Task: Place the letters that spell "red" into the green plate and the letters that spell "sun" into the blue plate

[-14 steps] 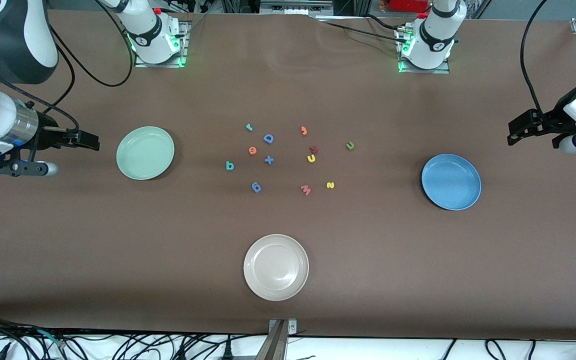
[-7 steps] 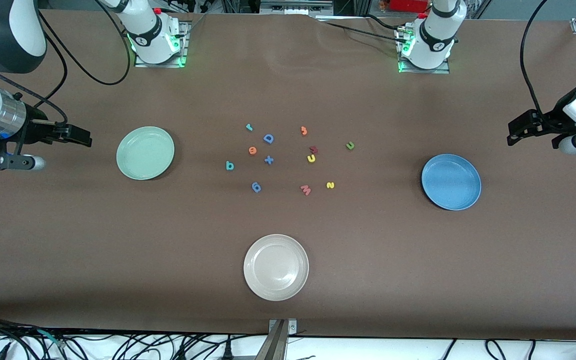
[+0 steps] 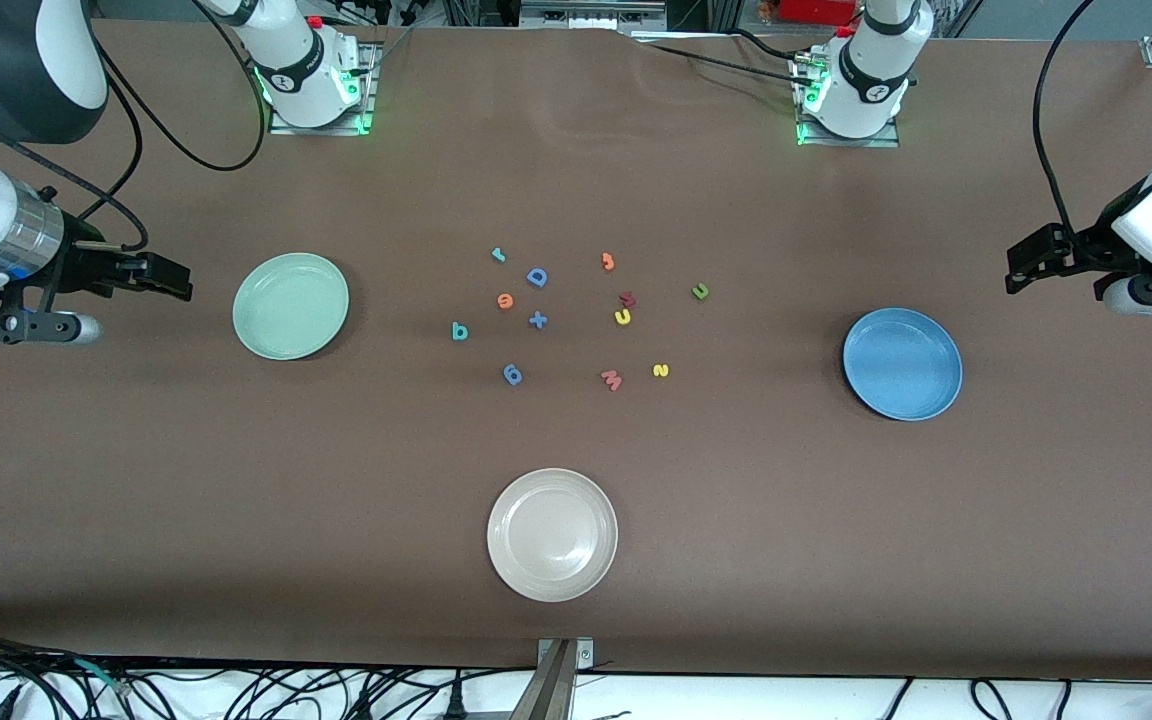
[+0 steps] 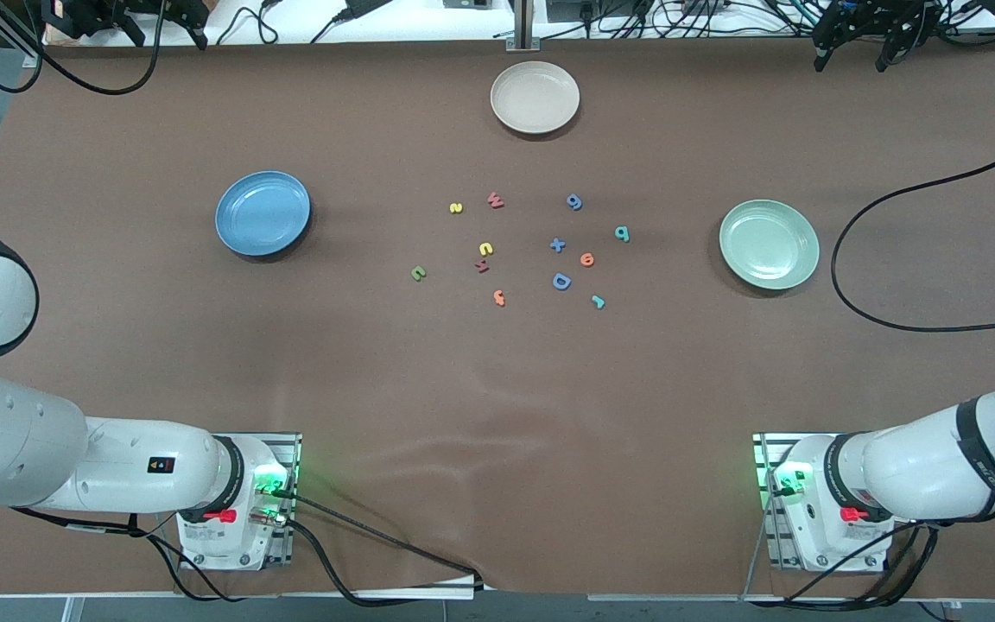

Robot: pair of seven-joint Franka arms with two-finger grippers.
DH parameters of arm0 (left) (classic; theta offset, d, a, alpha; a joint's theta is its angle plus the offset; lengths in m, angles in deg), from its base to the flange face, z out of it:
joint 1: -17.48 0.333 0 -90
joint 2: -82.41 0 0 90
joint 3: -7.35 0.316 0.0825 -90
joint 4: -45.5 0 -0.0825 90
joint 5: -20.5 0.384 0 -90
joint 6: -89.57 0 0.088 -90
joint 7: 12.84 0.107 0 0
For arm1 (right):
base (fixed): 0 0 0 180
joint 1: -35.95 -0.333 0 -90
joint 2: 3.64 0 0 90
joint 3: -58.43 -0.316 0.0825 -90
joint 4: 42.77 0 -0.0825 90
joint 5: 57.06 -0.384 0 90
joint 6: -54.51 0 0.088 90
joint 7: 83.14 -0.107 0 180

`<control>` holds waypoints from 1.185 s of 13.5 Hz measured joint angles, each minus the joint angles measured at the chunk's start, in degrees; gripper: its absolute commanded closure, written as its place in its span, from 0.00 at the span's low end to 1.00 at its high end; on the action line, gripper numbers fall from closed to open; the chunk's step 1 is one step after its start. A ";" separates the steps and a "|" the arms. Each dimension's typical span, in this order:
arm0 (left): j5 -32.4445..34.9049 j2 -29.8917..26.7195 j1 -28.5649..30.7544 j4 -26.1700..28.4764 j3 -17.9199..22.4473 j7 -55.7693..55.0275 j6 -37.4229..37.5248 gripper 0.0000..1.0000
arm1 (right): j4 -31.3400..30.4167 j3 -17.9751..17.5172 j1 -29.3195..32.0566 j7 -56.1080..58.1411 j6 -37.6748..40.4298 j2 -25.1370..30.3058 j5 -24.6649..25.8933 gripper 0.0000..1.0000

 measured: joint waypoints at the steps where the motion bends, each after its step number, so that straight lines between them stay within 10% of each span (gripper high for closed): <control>1: 0.00 0.00 0.00 0.00 0.00 0.00 0.00 0.00 | 0.00 0.04 0.01 0.00 -0.07 0.00 0.02 0.00; 16: -4.21 6.32 -0.96 0.49 -0.25 -1.60 -1.51 0.00 | -0.36 0.06 -0.84 0.01 -8.38 -6.01 0.18 0.00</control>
